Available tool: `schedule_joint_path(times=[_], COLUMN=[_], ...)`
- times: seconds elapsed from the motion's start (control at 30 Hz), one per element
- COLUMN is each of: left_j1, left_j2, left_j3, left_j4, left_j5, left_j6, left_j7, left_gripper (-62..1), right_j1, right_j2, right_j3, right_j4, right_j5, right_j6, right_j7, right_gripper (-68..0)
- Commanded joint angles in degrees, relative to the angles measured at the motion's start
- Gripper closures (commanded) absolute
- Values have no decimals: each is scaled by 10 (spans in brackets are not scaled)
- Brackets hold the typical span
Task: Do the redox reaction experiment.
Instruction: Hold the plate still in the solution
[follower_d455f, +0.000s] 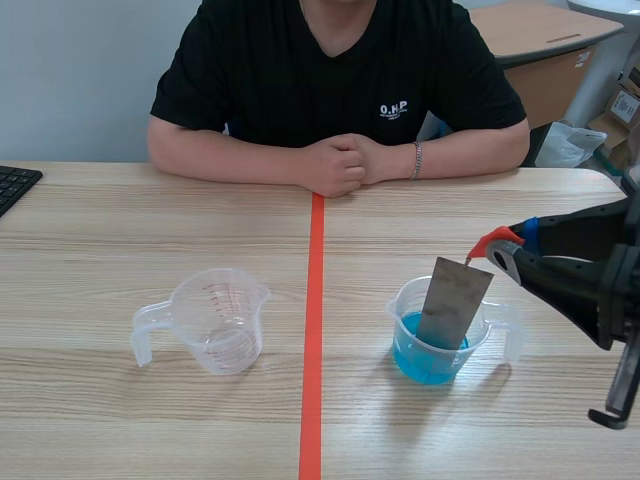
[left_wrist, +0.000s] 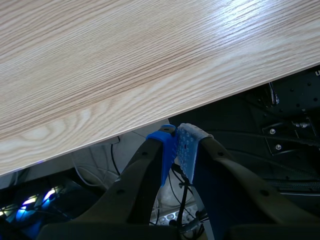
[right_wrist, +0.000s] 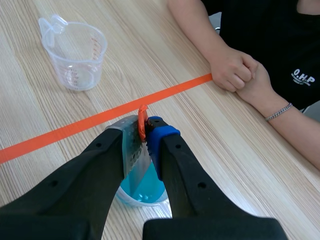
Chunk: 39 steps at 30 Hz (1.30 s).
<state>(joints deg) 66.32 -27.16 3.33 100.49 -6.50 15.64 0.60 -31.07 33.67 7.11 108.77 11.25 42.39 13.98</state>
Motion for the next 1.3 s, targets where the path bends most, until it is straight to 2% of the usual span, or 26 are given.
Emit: schedule_joint_path(times=[0.0,0.23,0.8,1.27], left_j1=[3,3,3,3], left_j2=[0,0,0,0], left_j3=[-2,-2,-2,-2], left_j4=[3,3,3,3], left_j5=[-1,-1,-1,-1], left_j6=[1,1,1,1], left_j7=[-7,-7,-7,-7], left_gripper=[-46,-46,-46,-46], right_j1=[13,37,65,65], right_j2=[4,5,4,4], right_j3=[-4,-30,-42,-42], right_j4=[0,-32,-78,-80], right_j5=[3,-10,-23,-23], right_j6=[3,3,3,3], right_j7=[14,21,38,38], right_gripper=[-15,-15,-15,-15])
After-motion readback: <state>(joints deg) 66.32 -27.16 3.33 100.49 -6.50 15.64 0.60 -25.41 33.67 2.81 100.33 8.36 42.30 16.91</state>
